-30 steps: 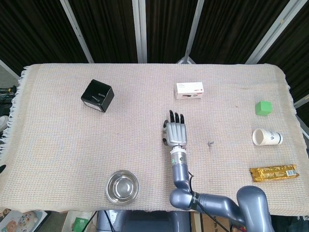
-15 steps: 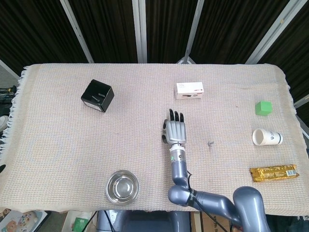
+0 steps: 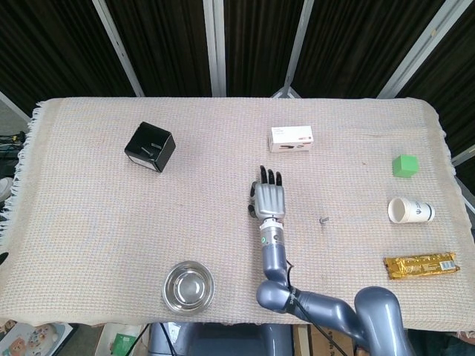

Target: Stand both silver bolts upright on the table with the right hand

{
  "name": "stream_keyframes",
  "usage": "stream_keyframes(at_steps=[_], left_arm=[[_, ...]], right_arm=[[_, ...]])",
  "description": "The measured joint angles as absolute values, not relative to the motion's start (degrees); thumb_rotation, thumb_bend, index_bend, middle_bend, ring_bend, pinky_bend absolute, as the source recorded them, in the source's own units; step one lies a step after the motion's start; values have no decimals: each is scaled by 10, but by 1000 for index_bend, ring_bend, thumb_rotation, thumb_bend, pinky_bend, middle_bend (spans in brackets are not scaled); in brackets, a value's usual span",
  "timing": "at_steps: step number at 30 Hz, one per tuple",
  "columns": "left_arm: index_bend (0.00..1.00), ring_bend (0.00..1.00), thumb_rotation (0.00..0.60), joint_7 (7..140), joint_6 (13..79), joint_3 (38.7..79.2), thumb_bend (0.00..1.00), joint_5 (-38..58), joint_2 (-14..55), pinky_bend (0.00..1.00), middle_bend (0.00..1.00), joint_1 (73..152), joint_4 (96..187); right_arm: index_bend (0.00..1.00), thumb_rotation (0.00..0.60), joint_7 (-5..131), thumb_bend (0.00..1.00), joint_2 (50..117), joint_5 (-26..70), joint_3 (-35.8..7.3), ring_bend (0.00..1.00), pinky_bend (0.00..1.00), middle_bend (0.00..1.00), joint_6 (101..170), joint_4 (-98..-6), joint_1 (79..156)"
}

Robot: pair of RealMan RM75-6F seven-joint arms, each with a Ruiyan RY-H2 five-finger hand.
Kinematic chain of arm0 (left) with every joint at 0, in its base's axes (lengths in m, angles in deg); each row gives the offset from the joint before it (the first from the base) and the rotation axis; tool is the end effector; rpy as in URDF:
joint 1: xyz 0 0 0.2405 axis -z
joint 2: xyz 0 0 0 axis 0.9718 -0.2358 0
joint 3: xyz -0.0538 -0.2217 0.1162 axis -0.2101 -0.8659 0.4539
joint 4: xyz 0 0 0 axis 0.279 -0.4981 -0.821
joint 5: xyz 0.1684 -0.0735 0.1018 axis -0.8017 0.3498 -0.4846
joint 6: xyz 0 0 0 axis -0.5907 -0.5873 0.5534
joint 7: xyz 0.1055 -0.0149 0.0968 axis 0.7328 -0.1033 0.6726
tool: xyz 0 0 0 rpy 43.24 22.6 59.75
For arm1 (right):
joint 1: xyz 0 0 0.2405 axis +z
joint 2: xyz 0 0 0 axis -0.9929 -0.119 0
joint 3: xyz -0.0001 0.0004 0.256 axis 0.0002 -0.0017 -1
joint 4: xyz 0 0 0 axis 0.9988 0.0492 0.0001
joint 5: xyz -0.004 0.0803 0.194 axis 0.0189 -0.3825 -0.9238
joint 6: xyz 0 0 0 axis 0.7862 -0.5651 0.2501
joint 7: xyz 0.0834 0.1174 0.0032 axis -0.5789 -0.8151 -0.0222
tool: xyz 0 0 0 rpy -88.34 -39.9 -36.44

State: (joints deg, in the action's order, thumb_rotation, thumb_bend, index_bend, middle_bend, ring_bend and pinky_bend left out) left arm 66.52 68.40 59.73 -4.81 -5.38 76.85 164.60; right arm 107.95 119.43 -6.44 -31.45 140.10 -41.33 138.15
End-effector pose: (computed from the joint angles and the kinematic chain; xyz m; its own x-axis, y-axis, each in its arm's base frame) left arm -0.3349 0.1694 0.2157 0.3391 -0.1003 0.9354 0.9253 0.2152 -0.3124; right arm -0.0734 -0.3712 -0.1050 0.3180 -0.2247 0.9211 -0.9402 0.0499 0.3368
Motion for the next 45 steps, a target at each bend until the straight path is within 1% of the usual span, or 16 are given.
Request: stream_keyframes(at_steps=[25, 38, 45], left_arm=[[205, 19, 600, 666, 683, 597, 65, -47, -54, 30, 130, 769, 1646], [205, 19, 600, 665, 683, 596, 65, -47, -54, 30, 130, 769, 1645], [205, 19, 600, 666, 684, 597, 65, -48, -54, 30, 130, 768, 1646]], right_arm=[[549, 600, 1076, 330, 1204, -62, -324, 43, 5, 4, 1381, -380, 1379], [598, 600, 1082, 345, 1204, -65, -326, 48, 11, 4, 1375, -378, 1377], [605, 600, 1082, 348, 1203, -65, -327, 49, 11, 4, 1372, -379, 1375]])
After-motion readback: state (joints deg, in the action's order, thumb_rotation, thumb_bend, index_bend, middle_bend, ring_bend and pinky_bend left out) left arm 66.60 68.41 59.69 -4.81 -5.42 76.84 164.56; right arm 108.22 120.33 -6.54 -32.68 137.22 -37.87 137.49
